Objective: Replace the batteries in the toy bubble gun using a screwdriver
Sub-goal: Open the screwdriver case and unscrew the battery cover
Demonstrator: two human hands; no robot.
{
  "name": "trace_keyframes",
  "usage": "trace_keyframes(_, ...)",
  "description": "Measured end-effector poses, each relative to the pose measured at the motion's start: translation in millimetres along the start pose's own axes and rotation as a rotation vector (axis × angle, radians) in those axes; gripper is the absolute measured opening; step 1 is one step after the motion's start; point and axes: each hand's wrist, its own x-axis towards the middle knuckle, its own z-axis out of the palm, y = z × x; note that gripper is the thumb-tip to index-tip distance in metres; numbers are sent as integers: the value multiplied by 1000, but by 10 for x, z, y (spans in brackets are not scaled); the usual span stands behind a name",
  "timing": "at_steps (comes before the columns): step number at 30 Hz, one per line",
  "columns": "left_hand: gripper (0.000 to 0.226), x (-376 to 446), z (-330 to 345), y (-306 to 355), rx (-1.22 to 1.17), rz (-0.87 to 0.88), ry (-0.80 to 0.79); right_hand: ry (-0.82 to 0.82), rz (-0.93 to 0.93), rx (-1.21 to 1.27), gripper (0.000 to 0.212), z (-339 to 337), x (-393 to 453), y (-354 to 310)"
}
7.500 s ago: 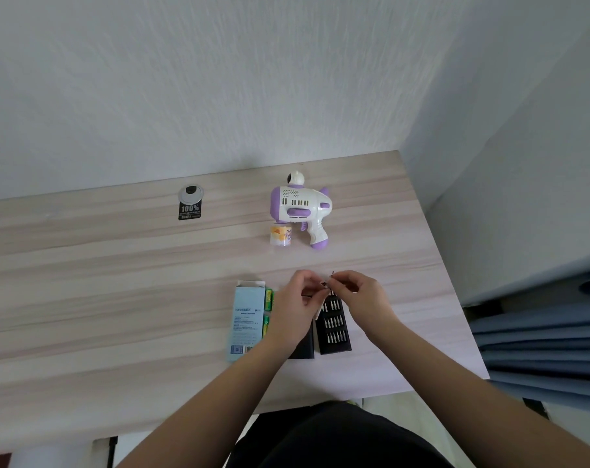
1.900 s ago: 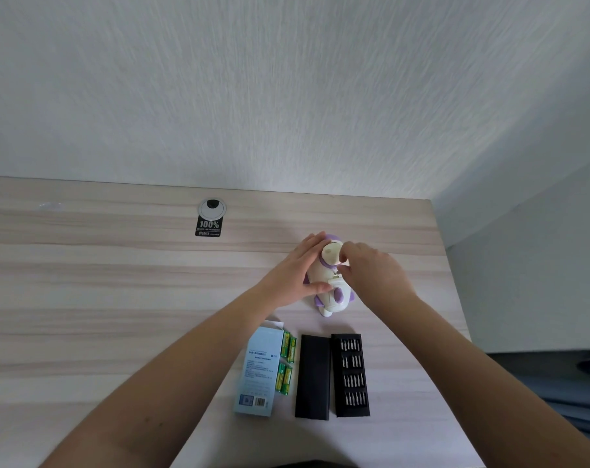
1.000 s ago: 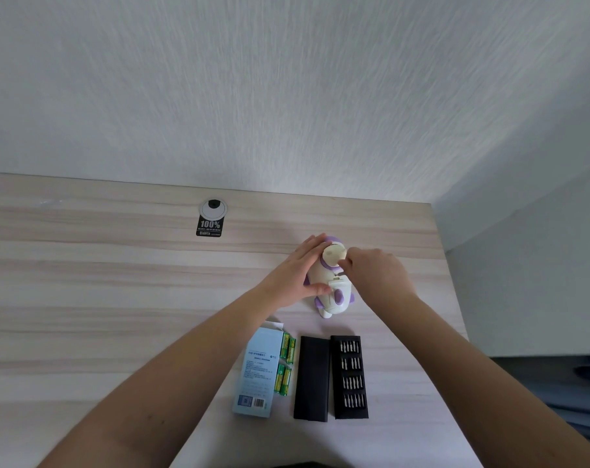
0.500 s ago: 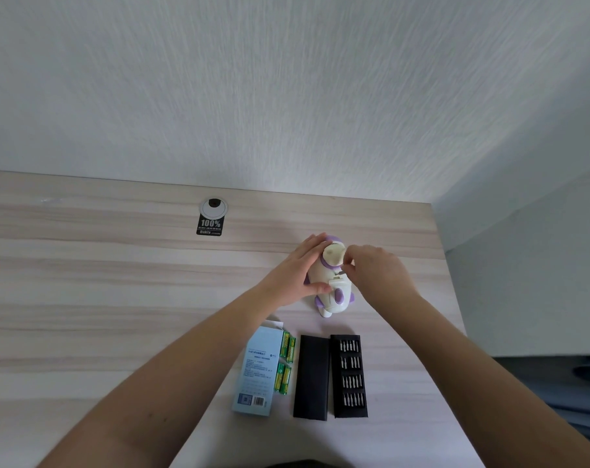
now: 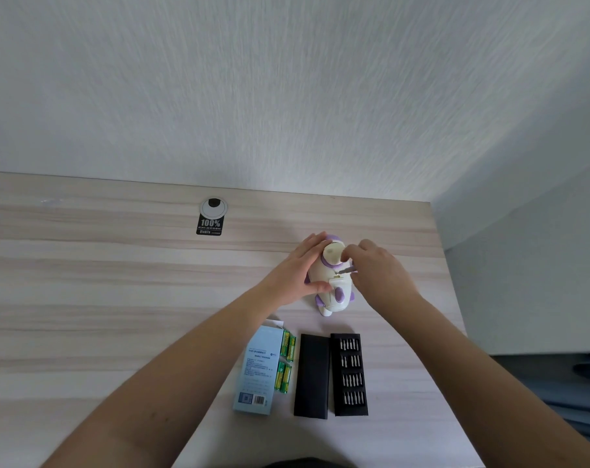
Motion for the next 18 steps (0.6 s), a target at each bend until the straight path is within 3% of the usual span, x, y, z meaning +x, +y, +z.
trace_keyframes(4, 87, 3, 6, -32, 0, 7, 9, 2, 50, -38, 21, 11, -14, -21)
trace_keyframes(6, 87, 3, 6, -41, -8, 3, 8, -8, 52, -172, 25, 11, -16, -17)
trace_keyframes(8, 88, 4, 6, -36, -12, 0, 6, -9, 20, -264, 15, 2, -25, -16)
trace_keyframes(13, 88, 18, 24, -50, -8, 8, 10, 57, 11, -149, 15, 60, -11, 44)
trace_keyframes(18, 88, 20, 29, -59, 10, 5, 13, 113, -47, -214, 14, 160, -30, 150)
